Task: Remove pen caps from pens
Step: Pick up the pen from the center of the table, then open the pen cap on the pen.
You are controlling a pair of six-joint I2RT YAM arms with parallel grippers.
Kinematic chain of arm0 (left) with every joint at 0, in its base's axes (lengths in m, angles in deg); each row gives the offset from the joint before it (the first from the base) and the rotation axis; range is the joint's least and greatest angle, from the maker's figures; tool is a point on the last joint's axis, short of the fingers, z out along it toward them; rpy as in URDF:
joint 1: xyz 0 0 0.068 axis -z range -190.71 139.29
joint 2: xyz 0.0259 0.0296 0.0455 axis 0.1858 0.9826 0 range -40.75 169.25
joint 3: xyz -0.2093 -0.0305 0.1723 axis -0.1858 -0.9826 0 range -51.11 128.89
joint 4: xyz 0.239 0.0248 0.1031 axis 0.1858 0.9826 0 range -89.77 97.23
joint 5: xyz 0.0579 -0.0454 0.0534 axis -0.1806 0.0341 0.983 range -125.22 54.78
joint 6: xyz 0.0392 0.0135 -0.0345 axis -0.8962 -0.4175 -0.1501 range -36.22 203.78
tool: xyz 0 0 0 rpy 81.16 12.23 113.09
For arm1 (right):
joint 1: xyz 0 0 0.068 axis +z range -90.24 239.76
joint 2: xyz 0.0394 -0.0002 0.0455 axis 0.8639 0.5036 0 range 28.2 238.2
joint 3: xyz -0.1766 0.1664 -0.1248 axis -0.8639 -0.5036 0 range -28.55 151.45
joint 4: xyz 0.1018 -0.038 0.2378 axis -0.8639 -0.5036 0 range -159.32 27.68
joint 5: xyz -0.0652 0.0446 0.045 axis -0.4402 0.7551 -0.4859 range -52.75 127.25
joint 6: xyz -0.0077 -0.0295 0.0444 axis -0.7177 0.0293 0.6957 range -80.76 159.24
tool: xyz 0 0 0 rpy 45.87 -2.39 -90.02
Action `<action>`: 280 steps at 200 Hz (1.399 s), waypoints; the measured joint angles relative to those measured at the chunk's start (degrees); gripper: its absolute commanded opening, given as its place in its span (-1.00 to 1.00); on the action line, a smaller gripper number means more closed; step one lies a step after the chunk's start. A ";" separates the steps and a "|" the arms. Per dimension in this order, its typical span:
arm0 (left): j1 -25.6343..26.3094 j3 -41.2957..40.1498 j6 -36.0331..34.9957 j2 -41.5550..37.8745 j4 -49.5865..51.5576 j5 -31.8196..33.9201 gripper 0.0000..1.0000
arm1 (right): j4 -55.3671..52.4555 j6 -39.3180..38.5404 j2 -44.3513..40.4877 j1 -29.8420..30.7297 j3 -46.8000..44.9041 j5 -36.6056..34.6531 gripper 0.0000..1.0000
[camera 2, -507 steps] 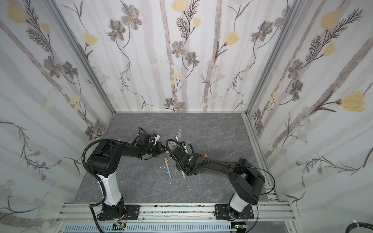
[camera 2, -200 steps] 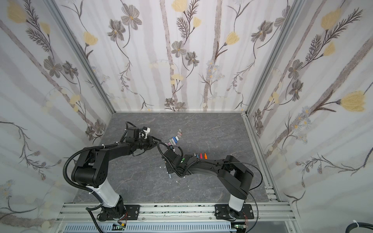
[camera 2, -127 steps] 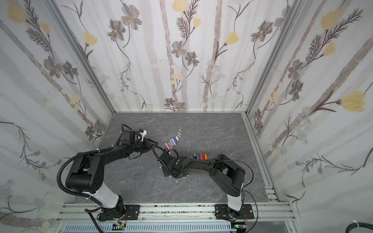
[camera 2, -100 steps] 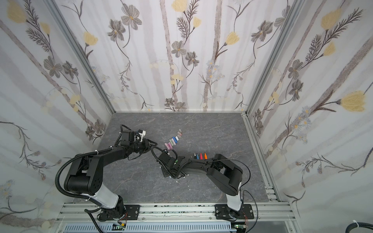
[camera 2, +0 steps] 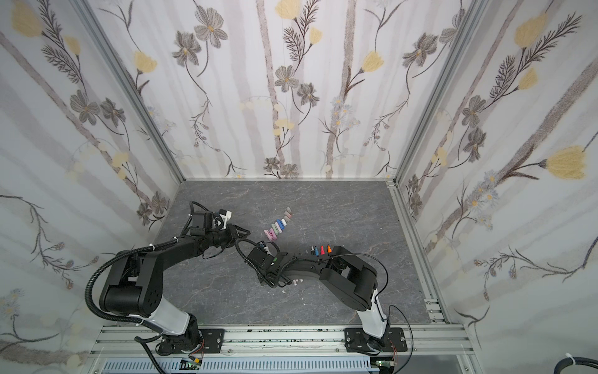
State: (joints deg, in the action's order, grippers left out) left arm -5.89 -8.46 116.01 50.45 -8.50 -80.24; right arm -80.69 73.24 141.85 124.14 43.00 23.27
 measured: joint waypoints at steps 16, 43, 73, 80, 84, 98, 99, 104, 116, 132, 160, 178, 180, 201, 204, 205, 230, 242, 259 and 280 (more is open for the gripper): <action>-0.02 -0.13 -0.13 -0.04 0.15 -0.09 -0.36 | 0.22 0.02 0.02 0.17 -0.04 -0.15 -0.77; -0.02 -0.15 -0.31 -0.31 0.33 -0.17 -0.36 | 0.48 0.00 -0.22 0.31 -0.42 -0.52 -0.94; 0.50 0.02 -0.26 -2.29 0.98 -0.24 -0.35 | -1.79 -0.68 -4.63 -0.79 -3.48 -0.15 -0.99; 0.76 0.09 -0.24 -2.78 1.09 -0.26 -0.34 | -1.40 -1.27 -6.23 -1.27 -4.52 0.44 -1.00; 0.92 0.09 -0.22 -3.02 1.11 -0.28 -0.33 | -1.09 -1.31 -7.23 -1.60 -5.16 0.79 -1.00; 1.68 0.09 0.37 -3.80 1.25 -0.52 -0.27 | 0.74 -1.31 -10.62 -2.95 -7.45 2.47 -1.00; 1.79 0.09 0.42 -3.85 1.25 -0.52 -0.27 | 0.85 -1.29 -10.80 -3.04 -7.56 2.58 -1.00; 2.16 0.09 0.68 -3.98 1.25 -0.52 -0.25 | 1.57 -1.29 -11.87 -3.61 -8.28 3.30 -1.00; 3.43 0.09 0.83 -4.26 1.33 -0.50 -0.21 | 3.04 -1.25 -14.25 -5.07 -9.73 4.63 -1.00; 5.53 0.09 1.55 -4.52 1.29 -0.35 -0.20 | 4.44 -1.03 -16.35 -6.80 -10.51 6.05 -1.00; 9.25 -0.52 4.24 -4.79 -0.52 -0.11 -0.20 | 6.21 -1.01 -18.08 -9.01 -11.15 8.31 -1.00; 11.74 -0.55 5.77 -4.63 -2.10 0.26 -0.20 | 6.80 -1.01 -18.53 -10.10 -11.26 9.07 -1.00; 12.04 -0.55 5.92 -4.55 -2.38 0.31 -0.20 | 6.82 -1.01 -18.56 -10.16 -11.26 9.11 -1.00; 14.84 -0.55 8.13 -3.17 -4.81 0.72 -0.20 | 7.21 -1.01 -18.71 -11.08 -11.26 9.18 -1.00; 15.15 -0.52 8.44 -2.95 -5.07 0.79 -0.20 | 7.26 -1.01 -18.71 -11.10 -11.23 9.20 -1.00; 15.21 -0.52 8.48 -2.91 -5.14 0.81 -0.20 | 7.30 -1.01 -18.71 -11.13 -11.23 9.20 -1.00; 17.27 0.04 9.97 -1.05 -6.67 1.16 -0.20 | 7.48 -1.01 -18.73 -11.15 -11.02 10.29 -1.00; 17.64 0.24 10.32 -0.31 -7.63 1.46 -0.20 | 7.69 -1.01 -18.73 -11.15 -10.86 10.69 -1.00; 18.12 0.90 11.04 0.61 -8.31 1.64 -0.21 | 7.87 -1.01 -18.73 -11.21 -10.73 10.67 -1.00; 18.69 1.95 11.37 1.79 -8.94 1.77 -0.24 | 7.91 -0.98 -18.73 -11.26 -10.71 10.84 -1.00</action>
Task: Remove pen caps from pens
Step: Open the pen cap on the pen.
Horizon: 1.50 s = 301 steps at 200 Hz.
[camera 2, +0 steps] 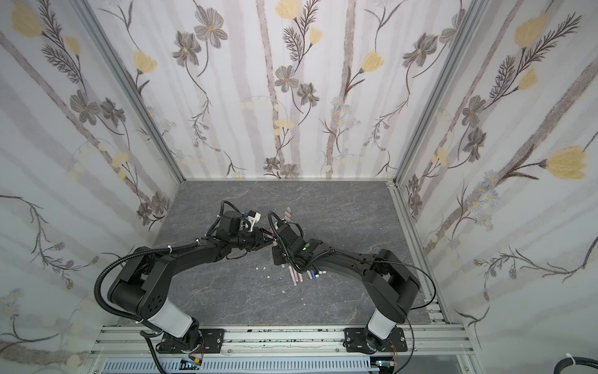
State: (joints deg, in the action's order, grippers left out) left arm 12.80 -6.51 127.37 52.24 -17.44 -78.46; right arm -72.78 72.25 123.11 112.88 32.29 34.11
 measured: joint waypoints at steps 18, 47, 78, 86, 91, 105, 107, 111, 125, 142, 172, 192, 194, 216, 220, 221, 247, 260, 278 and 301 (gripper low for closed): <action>0.39 0.76 0.15 1.11 -0.13 0.09 -0.29 | 0.28 0.17 0.00 0.00 0.00 0.07 -1.00; 0.96 1.27 0.33 2.75 -0.96 0.11 -0.46 | 0.44 0.42 -0.37 -0.13 0.00 0.22 -1.00; 1.60 1.36 0.59 3.41 -1.86 0.11 -0.69 | 0.96 0.59 -0.52 -0.48 0.00 0.17 -1.00; 1.66 1.36 1.11 3.50 -2.03 0.02 -0.74 | 1.11 0.61 -0.52 -0.59 -0.02 0.24 -1.00; 1.68 1.42 1.55 3.52 -2.23 -0.15 -0.77 | 1.14 0.63 -0.52 -0.59 -0.04 0.22 -1.00; 1.81 1.60 1.49 3.61 -2.69 -0.28 -0.85 | 1.16 1.01 -0.52 -0.68 -0.11 0.17 -1.00; 1.84 1.64 1.51 3.63 -2.71 -0.28 -0.86 | 1.16 1.01 -0.52 -0.70 -0.11 0.17 -1.00; 1.84 1.66 1.49 3.69 -2.71 -0.28 -0.89 | 1.18 1.01 -0.52 -0.72 -0.11 0.17 -1.00; 1.79 1.68 1.57 3.76 -2.86 -0.35 -0.97 | 1.20 1.01 -0.52 -0.87 -0.11 0.24 -1.00; 1.79 1.81 1.49 3.80 -3.10 -0.33 -1.00 | 1.42 1.01 -0.52 -0.98 -0.20 0.20 -0.96; 1.79 2.12 1.44 3.91 -3.06 -0.26 -1.00 | 2.54 0.98 -0.52 -1.14 -0.76 0.22 -0.73; 1.79 2.27 1.44 3.91 -3.04 -0.26 -1.00 | 3.10 1.01 -0.52 -1.22 -1.01 0.37 -0.69; 1.79 2.29 1.44 3.91 -3.02 -0.26 -1.00 | 3.17 1.01 -0.52 -1.22 -1.03 0.37 -0.69; 1.81 2.54 1.62 3.89 -3.04 -0.37 -1.00 | 3.65 1.01 -0.39 -1.36 -1.14 0.44 -0.62; 1.86 2.56 1.64 3.87 -3.10 -0.48 -1.00 | 3.69 1.01 -0.35 -1.36 -1.18 0.61 -0.61; 1.84 2.56 1.64 3.87 -3.10 -0.48 -1.00 | 3.69 1.01 -0.33 -1.36 -1.18 0.66 -0.61; 1.90 2.62 1.68 3.78 -3.13 -0.81 -1.00 | 3.76 1.01 -0.31 -1.40 -1.38 1.25 -0.58; 1.90 2.64 1.79 3.78 -3.13 -0.94 -1.00 | 3.76 1.01 -0.31 -1.40 -1.44 1.27 -0.65; 1.90 2.64 1.81 3.74 -3.13 -0.92 -1.00 | 3.78 0.98 -0.31 -1.44 -1.51 1.31 -0.79; 1.90 2.64 1.81 3.74 -3.08 -0.90 -1.00 | 3.98 1.01 -0.31 -1.44 -1.66 1.44 -0.97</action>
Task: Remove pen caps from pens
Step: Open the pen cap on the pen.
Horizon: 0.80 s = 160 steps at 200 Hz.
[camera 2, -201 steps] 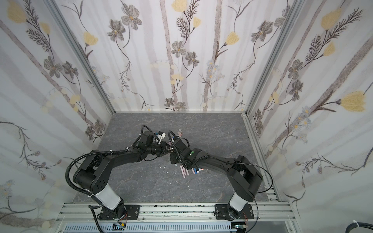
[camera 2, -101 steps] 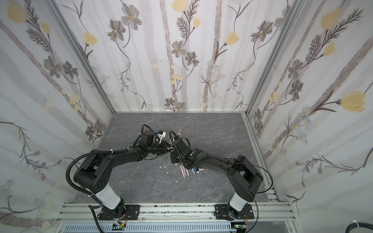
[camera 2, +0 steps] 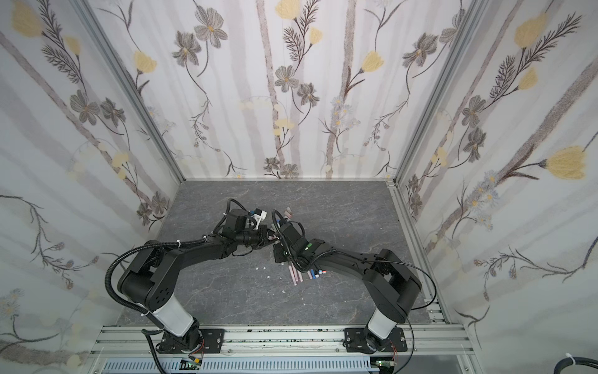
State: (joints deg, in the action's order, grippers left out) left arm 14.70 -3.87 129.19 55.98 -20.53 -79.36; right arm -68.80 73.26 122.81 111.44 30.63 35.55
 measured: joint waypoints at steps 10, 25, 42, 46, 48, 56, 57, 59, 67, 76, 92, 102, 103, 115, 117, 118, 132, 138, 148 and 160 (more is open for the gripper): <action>0.00 0.00 -0.04 0.00 0.00 0.15 -1.00 | 0.37 0.02 0.00 -0.02 -0.17 0.02 -1.00; 0.00 0.13 -0.20 0.00 0.28 0.28 -1.00 | 1.11 -0.02 -0.02 -0.04 -0.66 0.02 -1.00; -0.22 1.03 -0.46 0.31 1.36 0.35 -1.00 | 2.21 0.00 -0.39 -0.04 -1.53 0.00 -1.00; -0.28 1.27 -0.57 0.46 1.44 0.22 -1.00 | 2.64 0.00 -0.57 -0.04 -1.86 0.00 -1.00; -0.33 1.36 -0.59 0.55 1.53 0.11 -1.00 | 2.82 0.00 -0.68 -0.07 -2.01 0.04 -1.00; -0.68 1.97 -0.66 0.98 1.86 -0.72 -1.00 | 3.76 0.00 -1.09 -0.15 -2.75 0.24 -1.00; -0.70 2.03 -0.68 1.03 1.90 -0.79 -1.00 | 3.93 0.00 -1.18 -0.15 -2.91 0.24 -1.00; -0.81 2.16 -0.68 1.16 1.99 -1.01 -1.00 | 4.31 0.02 -1.31 -0.15 -3.10 0.20 -1.00; -1.25 2.80 -0.66 1.55 2.51 -1.92 -1.00 | 5.55 0.22 -1.79 -0.11 -3.93 0.13 -1.00; -1.77 3.54 -0.66 2.01 3.04 -3.06 -1.00 | 6.99 0.48 -2.16 -0.02 -4.90 -0.07 -1.00; -2.97 5.44 -1.07 3.13 5.07 -5.55 -1.00 | 9.88 1.09 -3.08 0.37 -6.45 -0.92 -1.00; -3.52 6.80 -1.42 3.72 6.58 -7.78 -1.00 | 10.86 1.60 -4.02 0.83 -7.37 -1.88 -1.00; -3.56 6.91 -1.46 3.76 6.69 -7.91 -1.00 | 10.95 1.62 -4.09 0.85 -7.43 -1.95 -1.00; -4.39 8.57 -2.14 4.39 8.20 -8.46 -1.00 | 12.20 1.92 -4.57 1.29 -8.24 -2.62 -1.00; -4.66 8.92 -2.32 4.55 8.13 -7.72 -1.00 | 11.67 1.92 -4.70 1.46 -8.39 -2.23 -1.00; -4.76 9.05 -2.40 4.59 8.11 -7.43 -1.00 | 11.43 1.90 -4.76 1.53 -8.46 -2.12 -1.00; -7.54 11.04 -3.45 5.31 7.32 -2.89 -1.00 | 6.88 1.97 -5.11 3.19 -9.94 0.35 -1.00; -8.37 11.43 -3.85 5.31 7.32 -1.51 -1.00 | 5.99 2.08 -5.05 3.63 -10.32 1.38 -1.00; -8.83 11.76 -4.72 5.31 7.39 -0.90 -1.00 | 5.27 2.60 -5.05 3.91 -10.69 1.33 -1.00; -9.53 11.78 -5.40 5.31 7.82 -0.70 -1.00 | 4.96 3.02 -5.05 4.24 -11.04 1.33 -1.00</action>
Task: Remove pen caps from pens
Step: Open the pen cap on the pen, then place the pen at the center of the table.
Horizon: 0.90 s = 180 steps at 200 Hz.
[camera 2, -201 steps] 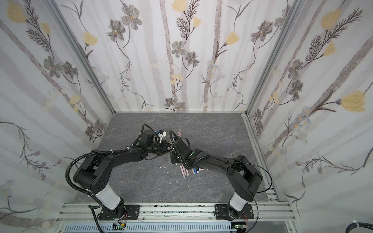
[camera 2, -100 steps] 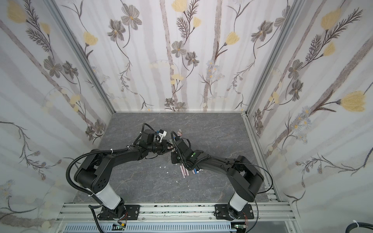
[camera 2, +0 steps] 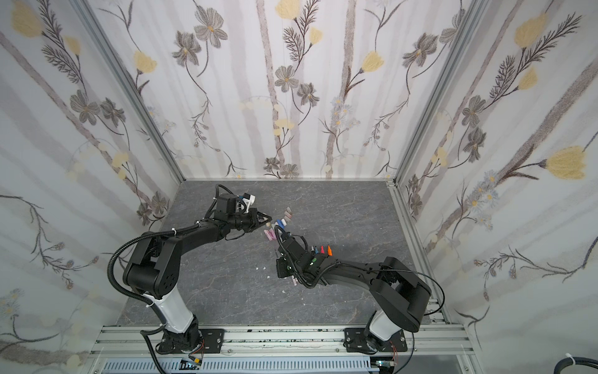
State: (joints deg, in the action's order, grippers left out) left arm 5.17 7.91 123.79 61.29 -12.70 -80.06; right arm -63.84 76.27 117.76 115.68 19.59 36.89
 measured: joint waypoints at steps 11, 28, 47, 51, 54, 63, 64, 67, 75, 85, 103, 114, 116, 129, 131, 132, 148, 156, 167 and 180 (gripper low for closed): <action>-1.03 -0.07 -0.76 -0.17 0.92 0.68 -1.00 | -0.07 0.28 0.02 0.33 -0.28 0.02 -1.00; -2.60 -1.05 -1.57 -0.94 1.29 1.38 -1.00 | -0.22 0.66 0.50 0.72 -0.35 0.46 -1.00; -3.26 -3.54 -2.80 -1.99 1.44 1.57 -1.00 | -1.62 1.03 2.21 1.01 0.57 -0.48 -1.00; -3.37 -4.28 -2.97 -2.14 1.46 1.60 -1.00 | -1.92 1.09 2.84 1.09 0.96 -0.94 -1.00; -3.45 -4.79 -3.13 -2.23 1.44 1.55 -1.00 | -2.23 1.09 3.26 1.20 1.22 -1.49 -1.00; -3.78 -6.67 -3.67 -2.40 1.49 1.66 -1.00 | -3.41 1.36 4.44 1.55 1.99 -2.16 -1.00; -3.80 -6.84 -3.67 -2.43 1.49 1.66 -1.00 | -3.52 1.38 4.52 1.57 2.05 -2.19 -1.00; -3.98 -7.58 -3.67 -2.47 1.49 1.75 -1.00 | -4.04 1.55 4.87 1.68 2.32 -2.40 -1.00; -4.22 -9.16 -3.69 -2.47 1.46 1.81 -1.00 | -4.98 1.57 5.70 1.95 2.93 -3.28 -1.00; -4.37 -10.95 -3.72 -2.47 1.18 1.97 -1.00 | -5.95 1.86 6.73 2.10 3.69 -4.00 -1.00; -4.28 -13.20 -3.74 -2.01 0.17 1.97 -1.00 | -8.07 2.49 8.31 2.19 5.18 -5.81 -1.00; -4.24 -14.16 -3.74 -1.49 -0.61 1.90 -1.00 | -9.31 2.64 9.16 2.36 6.21 -6.88 -1.00; -4.24 -14.29 -3.74 -1.36 -0.72 1.90 -1.00 | -9.44 2.69 9.29 2.40 6.38 -7.08 -1.00; -4.33 -14.71 -3.74 -0.48 -1.55 1.92 -1.00 | -10.32 3.02 9.92 2.64 7.19 -7.89 -1.00; -4.33 -14.73 -3.72 -0.28 -1.68 1.92 -1.00 | -10.43 3.02 10.01 2.71 7.28 -7.98 -1.00; -4.33 -14.73 -3.72 -0.22 -1.70 1.92 -1.00 | -10.51 3.02 10.08 2.73 7.34 -8.04 -1.00; -4.33 -14.80 -3.72 0.94 -2.60 1.88 -1.00 | -11.41 3.13 10.62 2.84 7.74 -8.74 -0.98; -4.33 -14.80 -3.74 1.55 -3.23 1.84 -1.00 | -11.67 3.26 10.84 2.95 7.80 -8.98 -0.96; -4.31 -14.80 -3.72 2.25 -3.74 1.73 -1.00 | -12.04 3.43 11.13 3.02 7.85 -9.20 -0.94; -4.31 -14.73 -3.72 2.93 -4.26 1.68 -0.98 | -12.57 3.45 11.34 3.30 7.87 -9.49 -0.92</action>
State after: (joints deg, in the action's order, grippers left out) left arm 0.87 -6.82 120.07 64.22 -16.96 -78.38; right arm -76.41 79.73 129.10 118.98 27.46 27.40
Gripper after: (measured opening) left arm 0.097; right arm 0.084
